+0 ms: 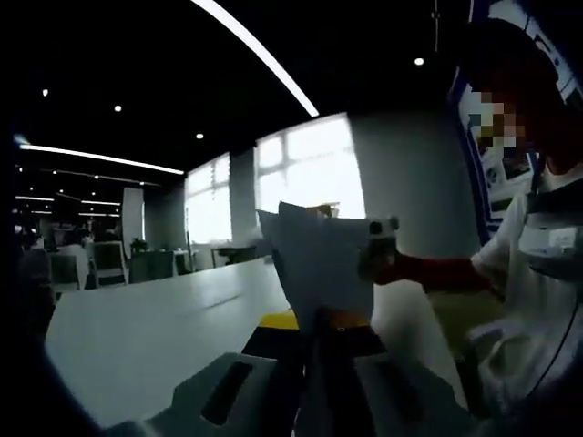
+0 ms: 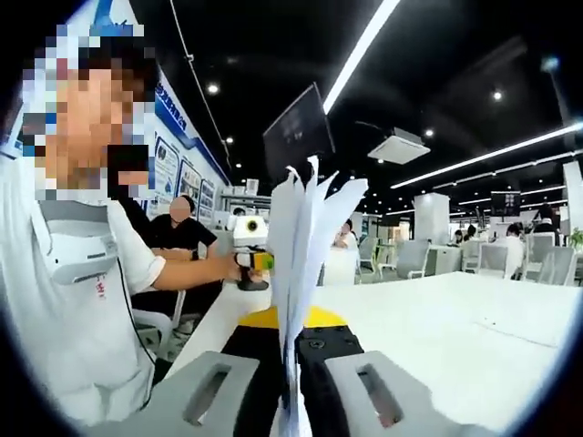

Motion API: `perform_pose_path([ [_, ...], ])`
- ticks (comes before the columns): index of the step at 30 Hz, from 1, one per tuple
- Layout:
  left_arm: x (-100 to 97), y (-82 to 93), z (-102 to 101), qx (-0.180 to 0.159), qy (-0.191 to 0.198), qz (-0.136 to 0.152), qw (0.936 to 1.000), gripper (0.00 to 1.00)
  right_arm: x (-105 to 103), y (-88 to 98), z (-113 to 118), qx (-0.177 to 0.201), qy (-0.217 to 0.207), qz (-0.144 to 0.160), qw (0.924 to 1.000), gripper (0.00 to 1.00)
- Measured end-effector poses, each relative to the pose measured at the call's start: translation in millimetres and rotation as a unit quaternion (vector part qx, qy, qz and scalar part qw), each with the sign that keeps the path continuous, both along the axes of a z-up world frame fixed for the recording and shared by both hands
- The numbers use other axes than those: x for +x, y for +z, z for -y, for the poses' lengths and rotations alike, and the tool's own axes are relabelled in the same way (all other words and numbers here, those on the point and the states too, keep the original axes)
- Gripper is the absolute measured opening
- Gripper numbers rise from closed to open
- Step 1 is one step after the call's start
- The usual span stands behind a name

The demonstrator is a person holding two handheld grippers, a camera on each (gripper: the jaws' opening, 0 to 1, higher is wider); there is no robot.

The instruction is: Organize the stack of printing papers by aligning and flattening the scattered papers on the table

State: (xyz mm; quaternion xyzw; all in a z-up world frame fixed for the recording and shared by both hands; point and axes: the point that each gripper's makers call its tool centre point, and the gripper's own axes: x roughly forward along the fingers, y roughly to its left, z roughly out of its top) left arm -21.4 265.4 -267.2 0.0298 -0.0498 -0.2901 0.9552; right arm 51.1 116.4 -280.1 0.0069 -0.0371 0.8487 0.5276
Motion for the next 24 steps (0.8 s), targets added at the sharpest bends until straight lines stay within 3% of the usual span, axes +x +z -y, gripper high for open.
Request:
perform_pose_path([
  [4, 0.2, 0.0, 0.0, -0.006, -0.005, 0.001, 1.0, 0.06, 2.8, 0.5, -0.9, -0.002, -0.002, -0.008, 1.0, 0.0],
  [8, 1.4, 1.5, 1.6, 0.005, -0.006, -0.006, 1.0, 0.06, 7.8, 3.1, -5.6, -0.009, -0.011, 0.006, 0.9999, 0.0],
  [12, 3.1, 12.1, 0.1, 0.007, -0.012, -0.015, 0.9998, 0.07, 10.5, 13.0, -6.9, -0.013, -0.01, -0.001, 0.9999, 0.0],
  [15, 7.4, 2.9, -7.4, 0.002, -0.003, -0.034, 0.9994, 0.15, 14.2, 5.5, -8.1, -0.014, -0.008, -0.005, 0.9999, 0.06],
  [18, 8.5, -4.1, -7.0, 0.003, -0.004, -0.041, 0.9991, 0.15, 20.6, -9.1, -9.3, -0.025, -0.017, -0.001, 0.9995, 0.08],
  [20, 8.9, -3.3, -4.2, 0.0, -0.007, -0.04, 0.9992, 0.14, 19.8, -9.8, -9.1, -0.028, -0.012, -0.015, 0.9994, 0.08],
  [24, 10.7, -2.7, -1.5, 0.0, -0.009, -0.038, 0.9992, 0.12, 15.5, -5.8, -9.5, -0.019, -0.003, -0.011, 0.9997, 0.09],
])
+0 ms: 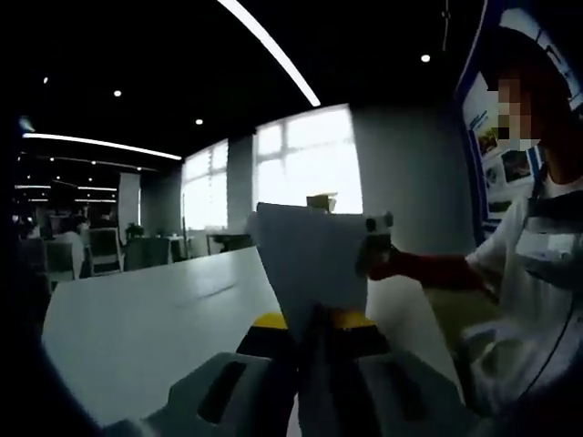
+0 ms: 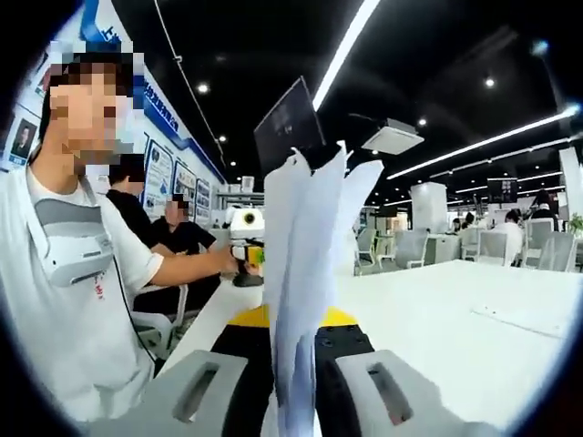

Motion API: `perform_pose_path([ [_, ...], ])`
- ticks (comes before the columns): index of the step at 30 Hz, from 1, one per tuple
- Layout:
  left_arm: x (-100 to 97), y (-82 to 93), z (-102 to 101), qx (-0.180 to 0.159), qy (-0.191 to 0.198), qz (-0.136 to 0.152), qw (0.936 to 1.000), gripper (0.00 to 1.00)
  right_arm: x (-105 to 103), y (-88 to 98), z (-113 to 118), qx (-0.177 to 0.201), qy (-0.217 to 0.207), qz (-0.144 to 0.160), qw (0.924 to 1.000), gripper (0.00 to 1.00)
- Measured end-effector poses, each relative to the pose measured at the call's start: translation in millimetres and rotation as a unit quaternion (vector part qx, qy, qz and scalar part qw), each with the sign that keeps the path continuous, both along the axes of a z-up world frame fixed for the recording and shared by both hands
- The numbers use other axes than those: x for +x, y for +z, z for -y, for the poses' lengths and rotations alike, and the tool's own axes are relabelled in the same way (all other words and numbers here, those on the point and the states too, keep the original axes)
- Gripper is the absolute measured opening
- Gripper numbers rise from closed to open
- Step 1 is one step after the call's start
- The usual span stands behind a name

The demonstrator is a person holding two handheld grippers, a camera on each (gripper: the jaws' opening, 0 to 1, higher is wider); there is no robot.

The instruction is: Organize the stack of printing papers by aligning and flattening the scattered papers on the table

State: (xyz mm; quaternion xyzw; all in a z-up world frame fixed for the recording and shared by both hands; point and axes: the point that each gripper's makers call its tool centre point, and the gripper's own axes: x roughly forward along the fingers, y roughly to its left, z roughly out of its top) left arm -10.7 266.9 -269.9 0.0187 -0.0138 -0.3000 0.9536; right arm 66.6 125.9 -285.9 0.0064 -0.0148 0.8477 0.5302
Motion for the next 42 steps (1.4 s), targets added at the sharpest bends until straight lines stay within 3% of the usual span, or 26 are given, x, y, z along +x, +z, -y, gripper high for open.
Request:
perform_pose_path([
  [8, -1.2, -0.4, 2.7, -0.003, -0.008, -0.001, 1.0, 0.07, 0.6, 1.1, 0.3, 0.002, 0.002, -0.001, 1.0, 0.07],
  [13, -4.8, 0.9, 6.6, 0.005, -0.017, 0.01, 0.9998, 0.06, 12.1, -1.9, 2.5, 0.014, -0.023, 0.002, 0.9996, 0.14],
  [18, -11.8, 1.0, 13.5, 0.018, -0.035, 0.02, 0.999, 0.06, 13.6, -4.4, 1.0, 0.02, -0.034, 0.005, 0.9992, 0.27],
  [25, -17.4, 2.1, 15.8, 0.017, -0.052, 0.027, 0.9982, 0.06, 15.8, -10.8, -0.8, 0.011, -0.029, 0.002, 0.9995, 0.29],
  [28, -16.5, 1.8, 14.4, 0.016, -0.05, 0.027, 0.9983, 0.06, 12.7, -8.9, -1.6, 0.016, -0.013, -0.009, 0.9997, 0.22],
  [31, -15.2, 1.1, 13.7, 0.012, -0.046, 0.026, 0.9985, 0.06, -1.8, -7.6, 1.4, 0.018, 0.021, -0.019, 0.9994, 0.0],
  [38, -13.7, 1.1, 10.5, 0.006, -0.036, 0.026, 0.999, 0.08, -9.1, -7.6, 2.9, 0.019, 0.025, -0.015, 0.9994, 0.0],
  [42, -11.2, 13.8, 4.4, 0.02, -0.012, 0.042, 0.9989, 0.22, -6.2, -7.4, 3.1, 0.017, 0.021, -0.01, 0.9996, 0.0],
])
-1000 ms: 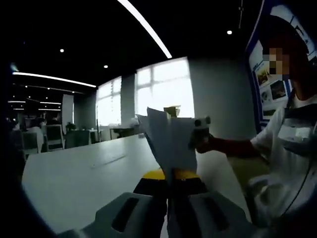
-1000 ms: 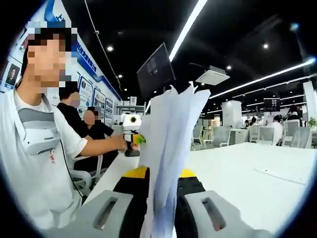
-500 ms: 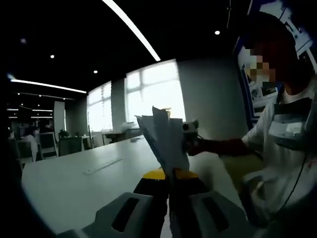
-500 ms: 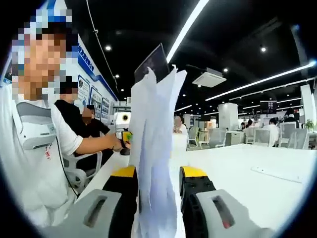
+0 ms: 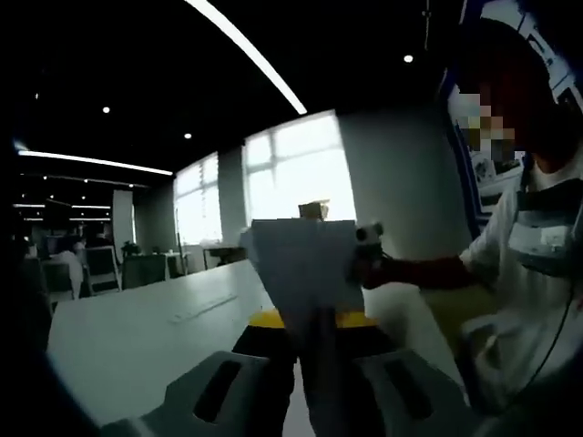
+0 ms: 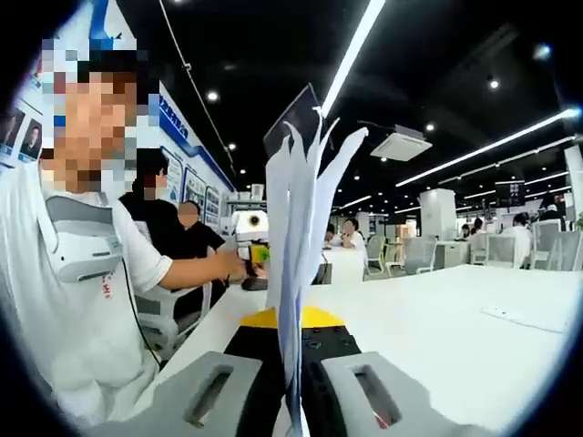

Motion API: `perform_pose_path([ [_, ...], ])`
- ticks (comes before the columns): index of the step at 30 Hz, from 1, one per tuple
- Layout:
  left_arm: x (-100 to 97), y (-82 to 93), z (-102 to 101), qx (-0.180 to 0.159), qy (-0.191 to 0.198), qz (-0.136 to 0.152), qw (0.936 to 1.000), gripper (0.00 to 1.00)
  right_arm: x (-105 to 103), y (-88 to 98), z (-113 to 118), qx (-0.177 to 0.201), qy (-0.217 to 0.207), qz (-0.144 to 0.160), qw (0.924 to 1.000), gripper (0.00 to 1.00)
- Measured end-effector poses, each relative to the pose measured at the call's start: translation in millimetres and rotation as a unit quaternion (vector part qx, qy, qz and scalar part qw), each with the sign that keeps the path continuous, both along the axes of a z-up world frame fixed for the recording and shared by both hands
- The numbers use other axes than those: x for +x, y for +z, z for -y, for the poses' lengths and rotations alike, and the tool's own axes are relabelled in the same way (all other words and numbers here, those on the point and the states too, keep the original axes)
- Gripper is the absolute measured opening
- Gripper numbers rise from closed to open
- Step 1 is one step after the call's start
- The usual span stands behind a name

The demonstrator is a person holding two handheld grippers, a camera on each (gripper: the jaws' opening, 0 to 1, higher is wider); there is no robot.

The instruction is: Organize the stack of printing papers by aligning and flattening the scattered papers on the table

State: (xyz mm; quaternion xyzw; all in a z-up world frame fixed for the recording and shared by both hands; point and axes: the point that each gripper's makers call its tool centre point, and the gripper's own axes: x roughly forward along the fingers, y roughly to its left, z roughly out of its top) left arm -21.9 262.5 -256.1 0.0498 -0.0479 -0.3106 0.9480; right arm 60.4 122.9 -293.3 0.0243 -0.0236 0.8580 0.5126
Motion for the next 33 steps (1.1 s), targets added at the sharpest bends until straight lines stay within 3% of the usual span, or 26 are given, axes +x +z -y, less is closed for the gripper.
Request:
perform_pose_path([
  [7, 4.4, 19.4, -8.2, 0.045, 0.035, 0.031, 0.9979, 0.31, -1.2, 0.5, 1.6, 0.003, 0.007, 0.001, 1.0, 0.0],
  [8, 3.4, 28.7, -12.6, 0.052, 0.041, 0.04, 0.997, 0.32, -2.1, 0.4, 2.0, 0.001, 0.007, 0.001, 1.0, 0.0],
  [10, -2.9, 51.5, -11.2, 0.041, 0.016, 0.056, 0.9975, 0.33, -2.7, 0.5, 2.9, -0.001, 0.007, 0.005, 1.0, 0.0],
  [13, -6.4, 63.6, -1.2, 0.048, -0.026, 0.004, 0.9985, 0.38, -2.1, 1.4, 3.9, -0.006, 0.01, 0.01, 0.9999, 0.0],
  [16, 3.4, 48.5, 7.1, 0.108, -0.035, -0.083, 0.99, 0.45, -2.7, 1.6, 3.8, -0.007, 0.011, 0.01, 0.9999, 0.0],
  [19, 18.3, 39.6, 16.6, 0.144, -0.028, -0.123, 0.9815, 0.54, -1.6, 1.3, 3.4, -0.008, 0.011, 0.009, 0.9999, 0.0],
  [22, 29.7, 40.5, 31.4, 0.152, -0.049, -0.132, 0.9784, 0.53, -3.0, 2.1, 3.1, -0.007, 0.013, 0.009, 0.9999, 0.0],
  [26, 46.0, 35.7, 53.0, 0.196, -0.077, -0.15, 0.9659, 0.48, -6.5, 3.4, 3.5, -0.011, 0.017, 0.015, 0.9997, 0.0],
  [29, 58.2, 27.3, 70.6, 0.235, -0.099, -0.168, 0.9523, 0.37, -7.6, 4.2, 3.0, -0.014, 0.018, 0.021, 0.9995, 0.0],
  [31, 66.7, 26.2, 80.0, 0.232, -0.101, -0.168, 0.9527, 0.3, -8.8, 3.9, 2.8, -0.014, 0.02, 0.022, 0.9995, 0.0],
  [33, 68.7, 21.5, 85.7, 0.235, -0.11, -0.175, 0.9498, 0.14, -6.3, 3.3, 2.1, -0.017, 0.016, 0.019, 0.9996, 0.0],
])
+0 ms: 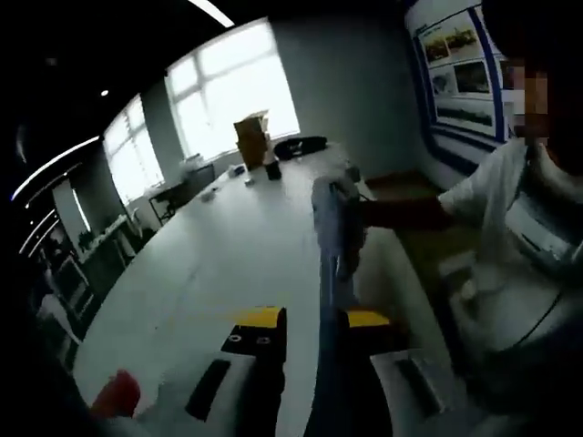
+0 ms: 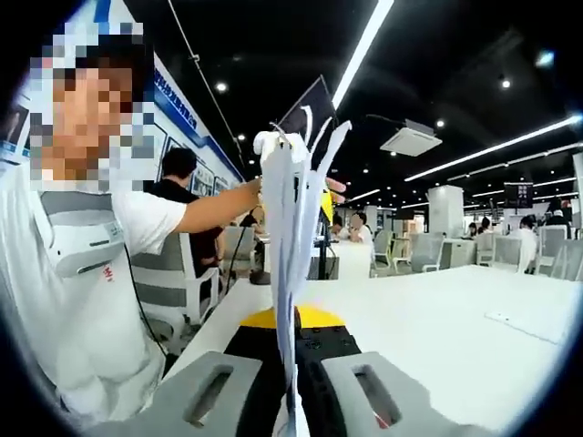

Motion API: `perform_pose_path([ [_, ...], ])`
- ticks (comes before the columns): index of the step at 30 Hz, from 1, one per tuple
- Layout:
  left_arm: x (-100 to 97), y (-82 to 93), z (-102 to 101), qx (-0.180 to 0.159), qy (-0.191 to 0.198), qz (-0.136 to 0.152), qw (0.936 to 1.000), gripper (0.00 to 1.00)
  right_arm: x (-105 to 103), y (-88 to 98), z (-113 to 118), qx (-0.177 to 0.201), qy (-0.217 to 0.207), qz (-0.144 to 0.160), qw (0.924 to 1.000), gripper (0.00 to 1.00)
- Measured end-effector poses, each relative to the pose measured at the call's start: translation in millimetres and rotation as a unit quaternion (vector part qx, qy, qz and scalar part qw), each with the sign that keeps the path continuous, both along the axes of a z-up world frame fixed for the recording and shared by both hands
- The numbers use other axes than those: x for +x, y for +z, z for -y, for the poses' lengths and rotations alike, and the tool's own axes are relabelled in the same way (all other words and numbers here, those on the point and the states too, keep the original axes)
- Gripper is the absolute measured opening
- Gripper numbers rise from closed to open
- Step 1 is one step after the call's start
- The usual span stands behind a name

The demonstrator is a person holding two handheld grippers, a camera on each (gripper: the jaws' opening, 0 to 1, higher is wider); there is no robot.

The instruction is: Organize the stack of printing papers by aligning and flattening the scattered papers on the table

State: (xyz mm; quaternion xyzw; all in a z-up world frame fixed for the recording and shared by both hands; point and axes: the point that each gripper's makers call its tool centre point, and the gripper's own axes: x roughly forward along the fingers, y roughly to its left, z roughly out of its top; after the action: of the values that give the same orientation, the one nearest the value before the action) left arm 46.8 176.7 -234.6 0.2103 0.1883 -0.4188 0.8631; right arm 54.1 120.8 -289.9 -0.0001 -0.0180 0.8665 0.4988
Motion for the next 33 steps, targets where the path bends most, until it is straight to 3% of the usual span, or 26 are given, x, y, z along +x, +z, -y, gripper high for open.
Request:
perform_pose_path([
  [4, -8.7, -5.5, 6.5, -0.02, -0.009, -0.012, 0.9997, 0.06, 2.3, -5.1, 0.6, -0.01, -0.007, 0.001, 0.9999, 0.0],
  [6, -13.8, -2.2, 10.0, -0.025, -0.024, 0.021, 0.9992, 0.06, 3.1, -4.4, 2.0, -0.003, -0.009, 0.004, 0.9999, 0.0],
  [7, -15.3, -2.0, 9.2, -0.025, -0.021, 0.024, 0.9992, 0.06, 3.8, -0.5, 2.9, 0.009, -0.009, 0.006, 0.9999, 0.02],
  [9, -17.8, 3.2, 4.0, -0.031, -0.007, 0.028, 0.9991, 0.06, 11.3, 11.2, 3.6, 0.04, -0.023, 0.003, 0.9989, 0.17],
  [11, -19.3, 15.0, 3.0, -0.049, 0.005, 0.052, 0.9974, 0.06, 23.4, 16.3, 5.5, 0.056, -0.051, 0.005, 0.9971, 0.25],
  [13, -23.8, 41.0, -2.2, -0.081, 0.014, 0.101, 0.9915, 0.06, 33.4, 16.1, 8.8, 0.057, -0.069, -0.007, 0.996, 0.25],
  [17, -38.6, 75.4, -8.9, -0.14, 0.019, 0.154, 0.978, 0.06, 45.8, 19.0, 16.8, 0.095, -0.088, -0.042, 0.9907, 0.3],
  [19, -44.3, 85.5, -7.2, -0.162, 0.007, 0.173, 0.9715, 0.06, 54.5, 26.1, 17.3, 0.141, -0.092, -0.095, 0.9812, 0.29],
  [22, -53.2, 95.1, -5.7, -0.194, 0.007, 0.182, 0.9639, 0.06, 46.9, 29.7, 8.0, 0.164, -0.079, -0.124, 0.9754, 0.29],
  [27, -57.7, 101.5, -5.1, -0.246, 0.003, 0.188, 0.9509, 0.06, 10.1, 46.2, -7.1, 0.189, -0.011, -0.138, 0.9721, 0.31],
  [30, -58.2, 101.4, -5.8, -0.282, -0.001, 0.191, 0.94, 0.06, -2.9, 59.8, -12.2, 0.213, 0.015, -0.166, 0.9628, 0.29],
  [31, -58.0, 101.1, -6.1, -0.293, -0.001, 0.191, 0.937, 0.06, -5.9, 60.8, -13.6, 0.212, 0.023, -0.17, 0.9621, 0.27],
  [33, -56.7, 94.4, -8.3, -0.31, 0.001, 0.184, 0.9329, 0.06, -15.6, 66.6, -13.5, 0.215, 0.047, -0.175, 0.9597, 0.04],
])
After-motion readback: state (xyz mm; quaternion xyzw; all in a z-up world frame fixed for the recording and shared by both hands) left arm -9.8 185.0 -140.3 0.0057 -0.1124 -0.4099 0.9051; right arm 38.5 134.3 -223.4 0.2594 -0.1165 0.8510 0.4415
